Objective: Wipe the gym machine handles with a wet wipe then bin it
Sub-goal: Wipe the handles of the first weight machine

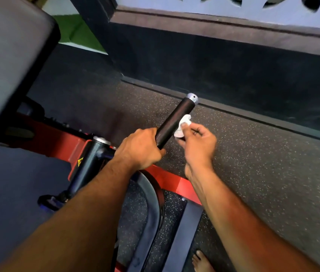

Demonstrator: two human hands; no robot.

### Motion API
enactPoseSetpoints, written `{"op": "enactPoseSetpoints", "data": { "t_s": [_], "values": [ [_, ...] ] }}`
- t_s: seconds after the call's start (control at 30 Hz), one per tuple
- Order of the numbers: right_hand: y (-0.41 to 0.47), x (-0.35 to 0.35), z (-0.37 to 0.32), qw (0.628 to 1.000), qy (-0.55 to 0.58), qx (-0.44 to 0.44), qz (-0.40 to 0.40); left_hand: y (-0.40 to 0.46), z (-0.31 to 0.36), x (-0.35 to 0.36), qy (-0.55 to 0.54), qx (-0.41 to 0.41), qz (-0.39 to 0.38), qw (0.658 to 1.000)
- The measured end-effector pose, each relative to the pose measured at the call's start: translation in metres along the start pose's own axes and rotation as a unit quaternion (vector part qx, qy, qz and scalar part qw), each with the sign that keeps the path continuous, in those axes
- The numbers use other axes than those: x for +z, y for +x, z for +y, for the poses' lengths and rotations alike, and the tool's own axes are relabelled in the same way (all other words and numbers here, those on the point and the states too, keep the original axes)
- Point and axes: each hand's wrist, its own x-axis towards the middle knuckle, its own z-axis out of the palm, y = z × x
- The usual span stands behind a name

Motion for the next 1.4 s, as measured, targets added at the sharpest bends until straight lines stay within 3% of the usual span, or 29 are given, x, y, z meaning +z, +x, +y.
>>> {"op": "enactPoseSetpoints", "data": {
  "t_s": [0.17,0.33,0.5,0.6,0.77,0.87,1.07,1.3,1.4],
  "values": [
    [0.026,0.007,-0.017,0.996,-0.04,-0.057,0.059,0.0,0.001,-0.001,0.011,0.001,0.001,1.0],
    [-0.004,-0.007,0.001,0.977,-0.159,-0.139,-0.022,-0.001,0.002,-0.002,0.013,0.006,-0.003,1.0],
    [0.025,-0.001,-0.015,0.977,-0.152,-0.148,0.029,-0.004,0.0,-0.004,-0.006,0.021,0.003,1.0],
    [0.005,-0.003,-0.006,0.966,-0.196,-0.17,-0.003,-0.007,-0.001,-0.003,-0.034,0.021,0.023,0.999],
    [-0.048,-0.011,0.029,0.975,-0.16,-0.124,-0.087,-0.007,-0.002,-0.003,-0.022,0.026,0.039,0.999],
    [-0.047,-0.009,0.029,0.979,-0.143,-0.125,-0.079,-0.009,-0.001,-0.005,-0.027,0.03,0.039,0.998],
    [0.005,0.002,0.004,0.99,-0.09,-0.108,0.029,-0.007,-0.005,-0.001,-0.033,0.028,0.035,0.998],
    [-0.043,0.001,0.039,0.999,-0.031,-0.004,-0.037,-0.008,-0.001,0.0,0.024,0.057,0.068,0.996],
    [-0.036,-0.002,0.029,0.998,0.01,0.039,-0.053,-0.013,0.003,-0.001,-0.002,0.089,0.096,0.991]
  ]
}}
